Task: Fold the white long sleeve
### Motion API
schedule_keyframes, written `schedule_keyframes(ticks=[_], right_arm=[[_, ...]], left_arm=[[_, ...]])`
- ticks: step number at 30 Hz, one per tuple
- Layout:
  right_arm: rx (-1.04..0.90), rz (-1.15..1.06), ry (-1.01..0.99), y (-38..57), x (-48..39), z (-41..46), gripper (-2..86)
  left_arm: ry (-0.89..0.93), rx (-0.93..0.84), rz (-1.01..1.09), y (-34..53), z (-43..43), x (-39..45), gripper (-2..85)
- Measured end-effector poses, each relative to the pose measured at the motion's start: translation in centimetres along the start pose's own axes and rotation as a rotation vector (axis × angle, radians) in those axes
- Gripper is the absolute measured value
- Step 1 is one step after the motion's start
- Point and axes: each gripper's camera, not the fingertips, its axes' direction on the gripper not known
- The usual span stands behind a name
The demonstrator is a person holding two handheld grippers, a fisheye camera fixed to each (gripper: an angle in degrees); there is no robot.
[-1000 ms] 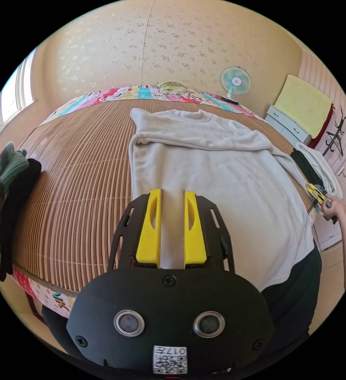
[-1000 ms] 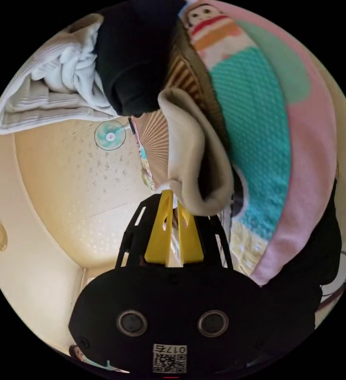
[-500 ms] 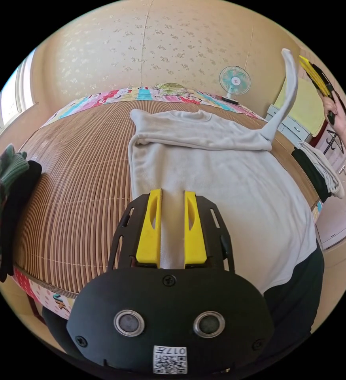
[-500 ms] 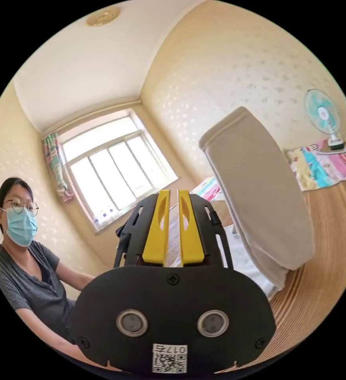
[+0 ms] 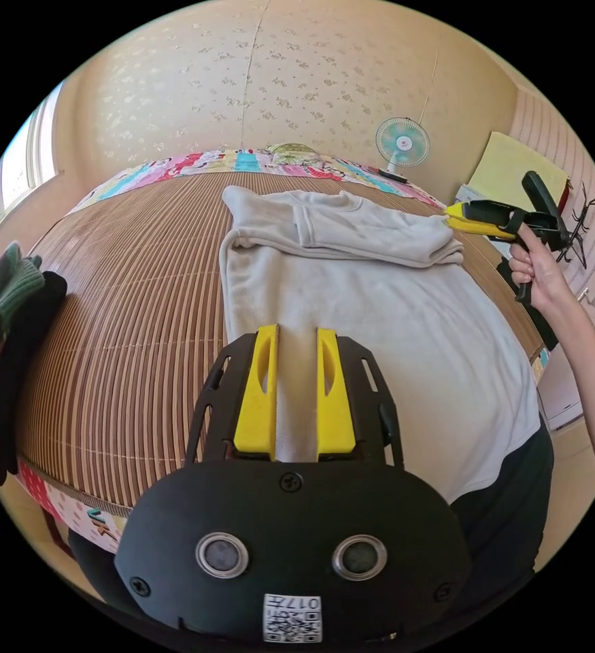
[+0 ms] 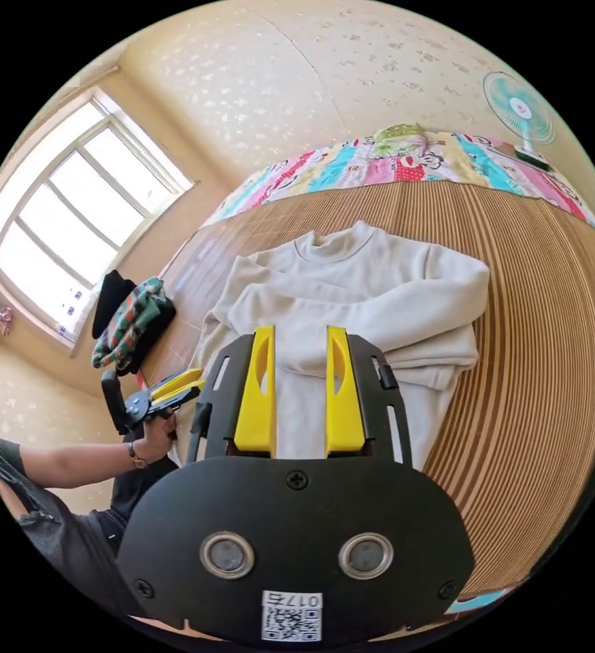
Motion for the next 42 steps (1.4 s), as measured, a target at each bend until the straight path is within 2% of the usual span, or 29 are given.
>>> schedule_keyframes(ticks=[5, 7, 8, 9, 11, 13, 15, 17, 19, 20, 21, 22, 23, 25, 27, 29, 31, 33, 35, 38, 40, 42], right_arm=[[-0.096, -0.219, 0.056, -4.3, -9.8, 8.2, 12.3], [-0.240, -0.295, 0.090, -5.8, -12.1, 13.6, 11.6], [-0.382, -0.300, 0.183, -6.6, -12.1, 17.9, 10.5], [-0.440, -0.301, 0.219, -7.0, -11.7, 20.1, 8.0], [-0.379, -0.246, 0.133, -8.4, -11.0, 18.1, 5.7], [-0.171, -0.169, 0.033, -9.2, -10.5, 12.9, 4.8], [0.123, -0.105, -0.094, -8.9, -9.5, 6.6, 4.4], [0.229, -0.108, -0.190, -8.9, -8.6, 5.4, 4.6], [0.105, -0.143, -0.206, -10.2, -7.3, 8.4, 5.4], [-0.088, -0.085, -0.203, -11.2, -5.2, 11.8, 6.4], [-0.171, -0.011, -0.230, -10.8, -2.9, 13.5, 7.3], [-0.136, -0.002, -0.259, -10.1, -2.1, 13.0, 7.7], [-0.021, -0.019, -0.311, -8.2, -0.7, 10.7, 7.8], [0.119, 0.024, -0.253, -5.0, 1.7, 6.6, 6.2], [0.288, 0.190, -0.008, 0.3, 5.9, 0.9, 4.8], [0.340, 0.347, 0.210, 3.5, 9.6, -2.1, 6.9], [0.319, 0.480, 0.306, 5.7, 14.1, -3.5, 9.7], [0.195, 0.545, 0.218, 6.6, 19.8, -2.0, 11.5], [0.016, 0.521, 0.156, 5.9, 22.5, 0.3, 10.5], [0.165, 0.356, 0.159, 6.3, 20.3, -5.2, 7.6], [0.263, 0.407, 0.124, 8.3, 20.5, -8.2, 6.9], [0.205, 0.576, 0.182, 11.6, 24.3, -7.6, 6.6]], left_arm=[[-0.012, 0.000, 0.006, 0.1, -0.4, -0.3, 8.8], [-0.008, 0.001, 0.004, 0.2, -0.5, -0.6, 8.8], [-0.002, 0.001, 0.001, 0.2, -0.6, -0.8, 8.8], [0.002, 0.002, 0.000, 0.2, -0.6, -0.9, 8.8], [0.022, 0.004, -0.010, 0.3, -0.7, -1.5, 8.8], [0.025, 0.008, -0.010, 0.4, -0.8, -1.6, 8.8], [0.014, 0.011, -0.005, 0.5, -0.8, -1.5, 8.8], [0.003, 0.008, 0.001, 0.5, -0.8, -1.3, 8.8], [0.013, 0.007, -0.004, 0.5, -0.8, -1.6, 8.8], [0.021, 0.007, -0.007, 0.5, -0.9, -1.8, 8.8], [0.023, 0.007, -0.008, 0.5, -0.9, -1.8, 8.8], [0.025, 0.007, -0.009, 0.6, -0.9, -1.9, 8.8], [0.024, 0.008, -0.009, 0.6, -0.9, -1.9, 8.8], [0.023, 0.009, -0.008, 0.7, -0.9, -1.8, 8.8], [0.020, 0.009, -0.006, 0.7, -0.9, -1.7, 8.8], [0.011, 0.009, -0.001, 0.7, -0.9, -1.4, 8.8], [0.008, 0.008, 0.001, 0.8, -0.8, -1.3, 8.8], [0.007, 0.008, 0.002, 0.8, -0.8, -1.1, 8.8], [0.009, 0.007, 0.000, 0.8, -0.8, -1.0, 8.8], [0.015, 0.008, -0.002, 0.9, -0.7, -0.9, 8.8], [0.011, 0.007, 0.003, 0.9, -0.7, -0.6, 8.8], [0.010, 0.006, 0.009, 0.9, -0.6, -0.3, 8.8]])
